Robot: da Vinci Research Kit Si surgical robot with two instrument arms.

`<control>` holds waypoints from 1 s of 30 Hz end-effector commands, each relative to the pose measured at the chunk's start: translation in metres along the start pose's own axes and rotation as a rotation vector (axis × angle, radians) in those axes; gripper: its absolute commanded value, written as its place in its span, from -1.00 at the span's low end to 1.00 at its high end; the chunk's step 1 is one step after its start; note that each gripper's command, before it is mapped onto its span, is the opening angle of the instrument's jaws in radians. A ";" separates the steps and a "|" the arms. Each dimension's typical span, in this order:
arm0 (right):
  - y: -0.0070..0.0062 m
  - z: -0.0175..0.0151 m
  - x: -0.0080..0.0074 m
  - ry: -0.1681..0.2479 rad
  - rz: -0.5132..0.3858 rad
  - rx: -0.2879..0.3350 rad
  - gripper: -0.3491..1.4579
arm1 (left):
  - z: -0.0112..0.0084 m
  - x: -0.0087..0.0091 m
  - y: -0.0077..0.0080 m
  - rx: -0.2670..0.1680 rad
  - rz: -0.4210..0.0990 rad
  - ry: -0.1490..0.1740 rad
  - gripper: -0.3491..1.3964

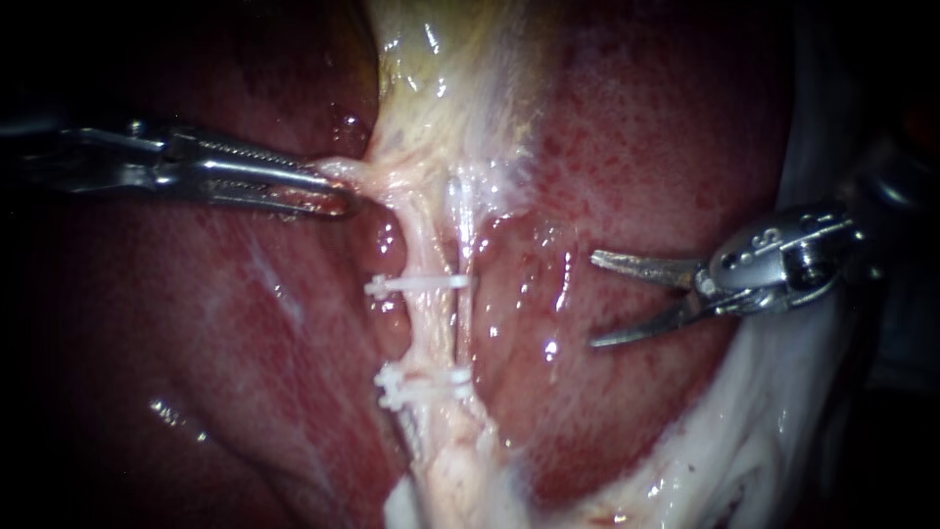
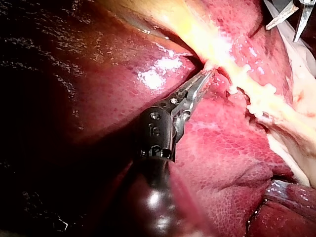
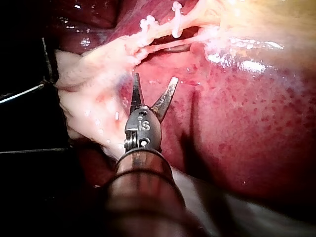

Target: Go to the cutting position left tube

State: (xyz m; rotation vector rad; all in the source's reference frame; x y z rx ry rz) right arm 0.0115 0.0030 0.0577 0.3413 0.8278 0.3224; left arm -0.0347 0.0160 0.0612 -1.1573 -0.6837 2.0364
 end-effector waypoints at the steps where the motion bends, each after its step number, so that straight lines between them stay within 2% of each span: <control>1: 0.0000 0.0000 0.0000 0.001 0.000 0.003 0.97 | -0.0005 0.0003 0.0001 -0.003 -0.001 0.000 -1.00; 3: 0.0000 0.0000 0.0000 0.001 0.000 0.003 0.97 | -0.0016 0.0009 0.0002 -0.011 -0.004 -0.002 -1.00; 6: 0.0001 0.0000 0.0000 0.001 0.000 0.002 0.97 | -0.0041 0.0020 0.0004 0.003 -0.009 0.005 -1.00; 10: 0.0001 0.0000 0.0000 0.004 0.000 0.011 0.97 | -0.0083 0.0036 0.0007 0.021 -0.023 0.038 -1.00; 12: 0.0001 0.0001 0.0001 0.008 0.001 0.016 0.97 | -0.0092 0.0040 0.0008 0.024 -0.034 0.042 -1.00; 19: -0.0004 0.0015 0.0013 0.038 0.003 0.094 0.97 | -0.0089 0.0041 0.0013 0.030 -0.037 0.047 -1.00; 22: -0.0009 0.0029 0.0024 0.069 0.025 0.144 0.97 | -0.0089 0.0041 0.0015 0.030 -0.031 0.047 -1.00; 30: -0.0025 0.0081 0.0054 0.103 0.104 0.284 0.97 | -0.0085 0.0041 0.0020 0.033 -0.032 0.048 -1.00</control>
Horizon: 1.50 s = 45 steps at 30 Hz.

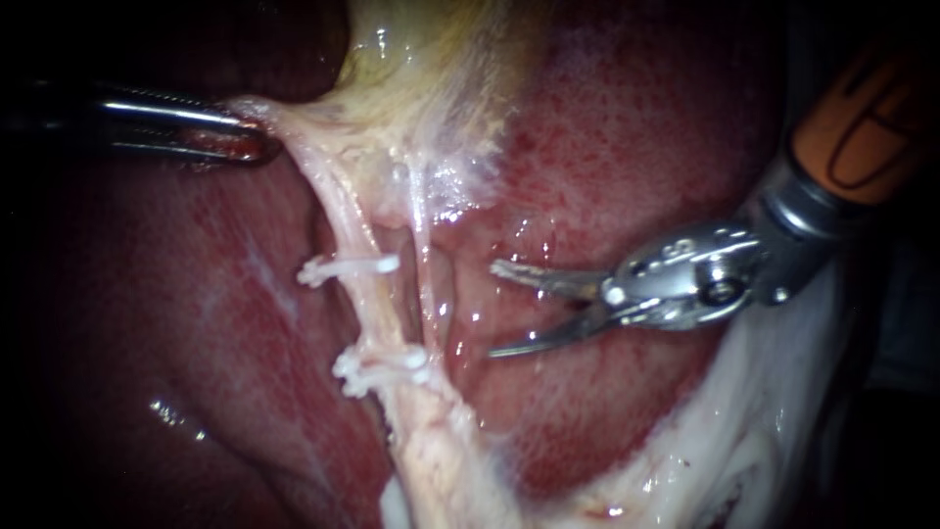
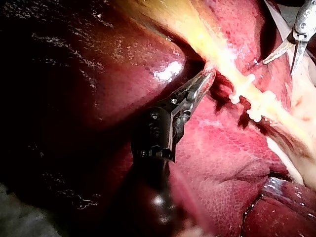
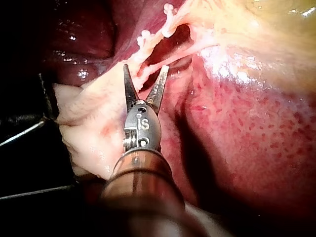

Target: Go to the cutting position left tube

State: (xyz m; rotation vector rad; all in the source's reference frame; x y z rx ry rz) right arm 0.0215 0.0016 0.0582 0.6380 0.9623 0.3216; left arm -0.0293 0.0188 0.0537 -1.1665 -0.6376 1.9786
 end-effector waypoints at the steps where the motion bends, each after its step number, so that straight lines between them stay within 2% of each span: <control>1: 0.0000 0.0005 0.0001 0.002 0.008 0.014 0.97 | 0.0001 0.0000 0.0001 0.000 0.000 -0.001 -1.00; 7: 0.0006 0.0035 0.0002 0.004 0.058 0.094 0.97 | 0.0003 0.0000 0.0005 -0.003 0.006 -0.002 -1.00; 14: 0.0022 0.0057 -0.0020 -0.022 0.097 0.130 0.97 | 0.0004 0.0000 0.0006 -0.002 0.006 -0.002 -1.00; 19: 0.0035 0.0062 -0.0033 -0.031 0.105 0.143 0.97 | 0.0005 -0.0001 0.0007 -0.001 0.006 -0.002 -1.00; 28: 0.0048 0.0062 -0.0040 -0.024 0.106 0.187 0.97 | 0.0006 -0.0001 0.0007 -0.004 0.006 -0.003 -1.00; 34: 0.0046 0.0068 -0.0035 0.003 0.091 0.240 0.97 | 0.0006 -0.0001 0.0007 -0.003 0.006 -0.003 -1.00; 45: 0.0042 0.0106 -0.0003 0.059 0.118 0.304 0.97 | 0.0007 -0.0002 0.0007 -0.006 0.007 -0.004 -1.00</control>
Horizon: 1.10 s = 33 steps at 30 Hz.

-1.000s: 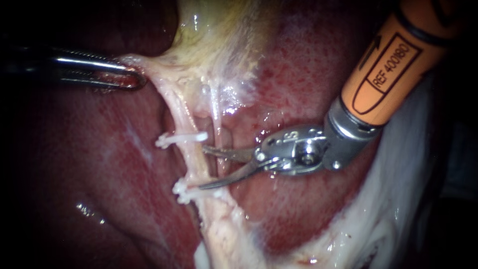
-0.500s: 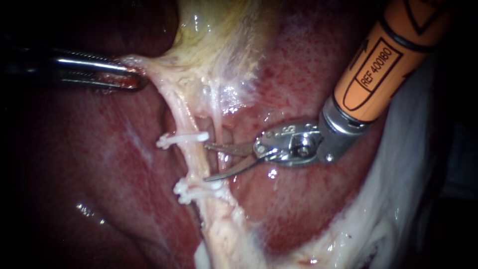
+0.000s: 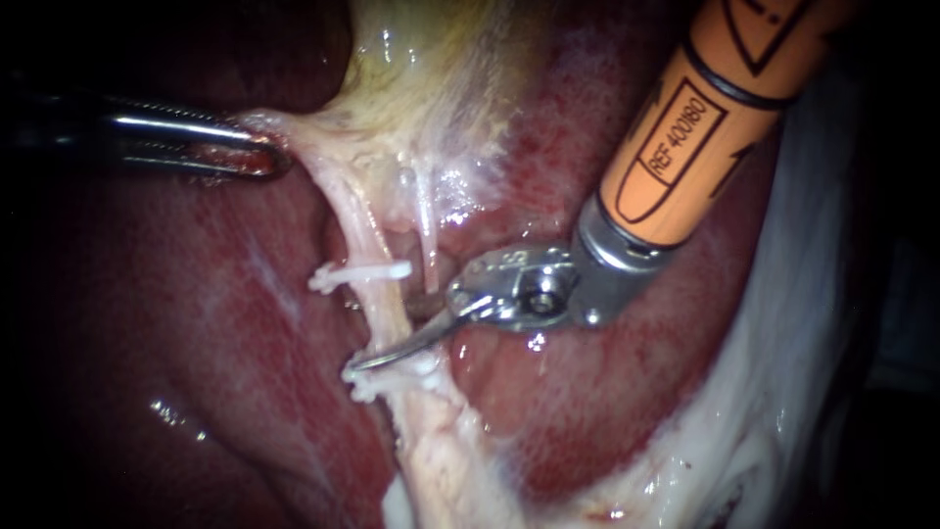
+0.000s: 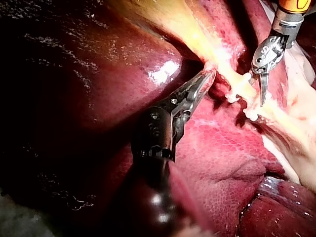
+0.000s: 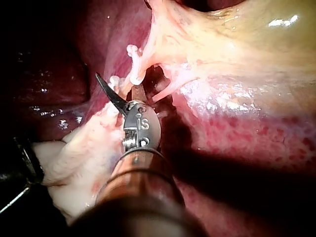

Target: Go to the cutting position left tube

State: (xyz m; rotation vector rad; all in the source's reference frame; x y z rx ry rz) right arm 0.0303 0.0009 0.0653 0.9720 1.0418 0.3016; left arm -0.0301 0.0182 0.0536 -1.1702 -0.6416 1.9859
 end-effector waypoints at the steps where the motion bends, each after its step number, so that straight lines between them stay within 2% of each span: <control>1: 0.0000 0.0002 0.0002 0.005 0.005 0.001 0.97 | 0.0000 0.0000 0.0000 -0.001 0.000 0.000 -1.00; 12: 0.0005 0.0027 0.0021 0.041 0.020 0.022 0.97 | 0.0000 0.0000 0.0000 -0.001 0.000 0.000 -1.00; 15: 0.0000 0.0030 0.0025 0.045 0.020 0.026 0.97 | 0.0000 0.0000 0.0000 -0.001 0.000 0.000 -1.00; 26: -0.0032 0.0029 0.0041 0.069 0.031 0.059 0.97 | 0.0000 0.0000 0.0000 0.000 0.000 0.000 -1.00; 33: -0.0035 0.0025 0.0047 0.078 0.039 0.067 0.97 | 0.0001 -0.0001 0.0000 0.000 0.000 0.000 -1.00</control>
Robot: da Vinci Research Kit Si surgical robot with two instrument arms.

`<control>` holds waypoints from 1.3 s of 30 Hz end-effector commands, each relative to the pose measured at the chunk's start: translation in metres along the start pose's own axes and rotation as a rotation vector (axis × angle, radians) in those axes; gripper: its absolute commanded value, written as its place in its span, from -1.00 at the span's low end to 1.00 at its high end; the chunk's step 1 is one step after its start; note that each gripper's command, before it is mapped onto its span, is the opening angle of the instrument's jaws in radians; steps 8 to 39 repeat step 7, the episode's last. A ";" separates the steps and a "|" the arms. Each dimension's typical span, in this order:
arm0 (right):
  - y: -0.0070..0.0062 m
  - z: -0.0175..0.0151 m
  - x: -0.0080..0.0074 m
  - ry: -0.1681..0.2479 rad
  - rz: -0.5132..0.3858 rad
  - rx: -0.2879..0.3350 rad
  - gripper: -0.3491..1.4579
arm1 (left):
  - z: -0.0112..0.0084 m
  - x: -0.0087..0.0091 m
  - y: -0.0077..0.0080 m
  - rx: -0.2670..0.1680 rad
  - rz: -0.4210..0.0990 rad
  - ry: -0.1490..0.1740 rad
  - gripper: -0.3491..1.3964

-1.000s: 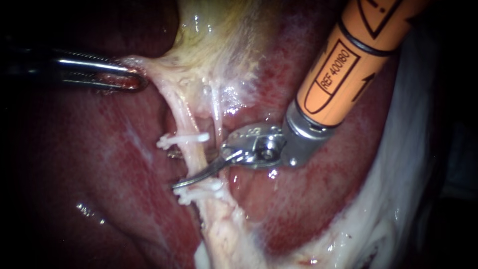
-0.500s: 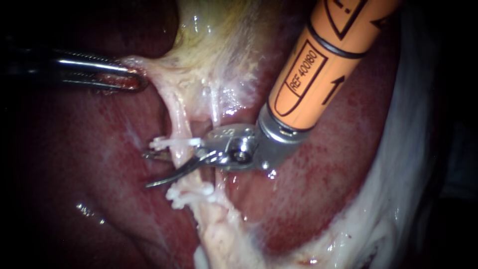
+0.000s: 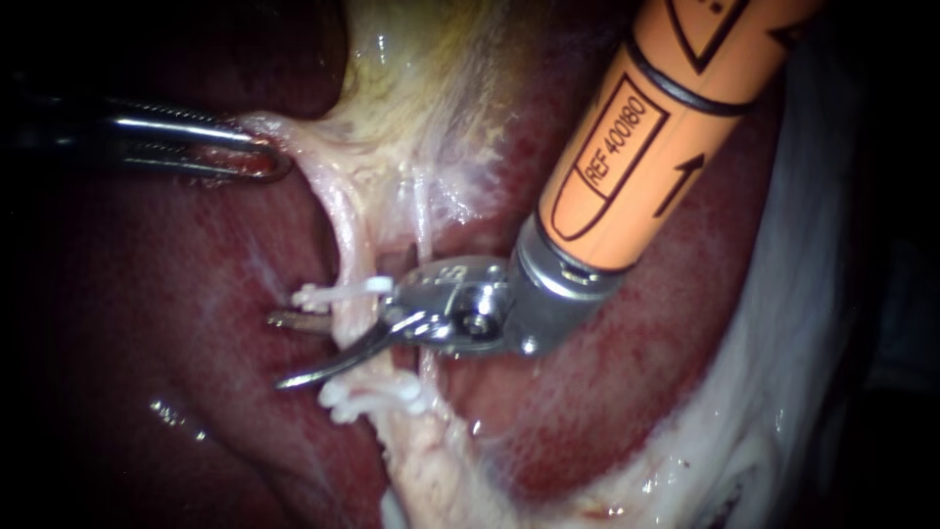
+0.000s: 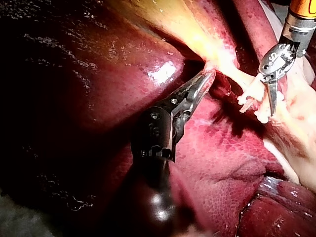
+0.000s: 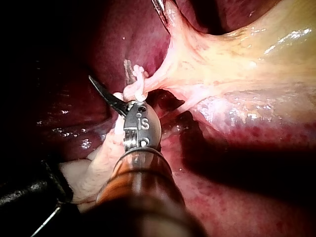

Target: Go to the cutting position left tube

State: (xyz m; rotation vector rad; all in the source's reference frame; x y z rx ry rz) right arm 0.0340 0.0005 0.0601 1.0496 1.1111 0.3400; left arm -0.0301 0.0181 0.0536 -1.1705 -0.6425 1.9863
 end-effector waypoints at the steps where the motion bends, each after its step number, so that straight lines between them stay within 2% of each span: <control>1: 0.0001 0.0000 -0.0001 0.000 0.000 -0.001 0.97 | 0.0000 0.0000 0.0000 0.001 0.000 0.000 -1.00; 39: 0.0003 -0.0001 -0.0002 -0.001 0.006 -0.001 0.97 | 0.0001 0.0000 0.0000 0.001 0.000 0.000 -1.00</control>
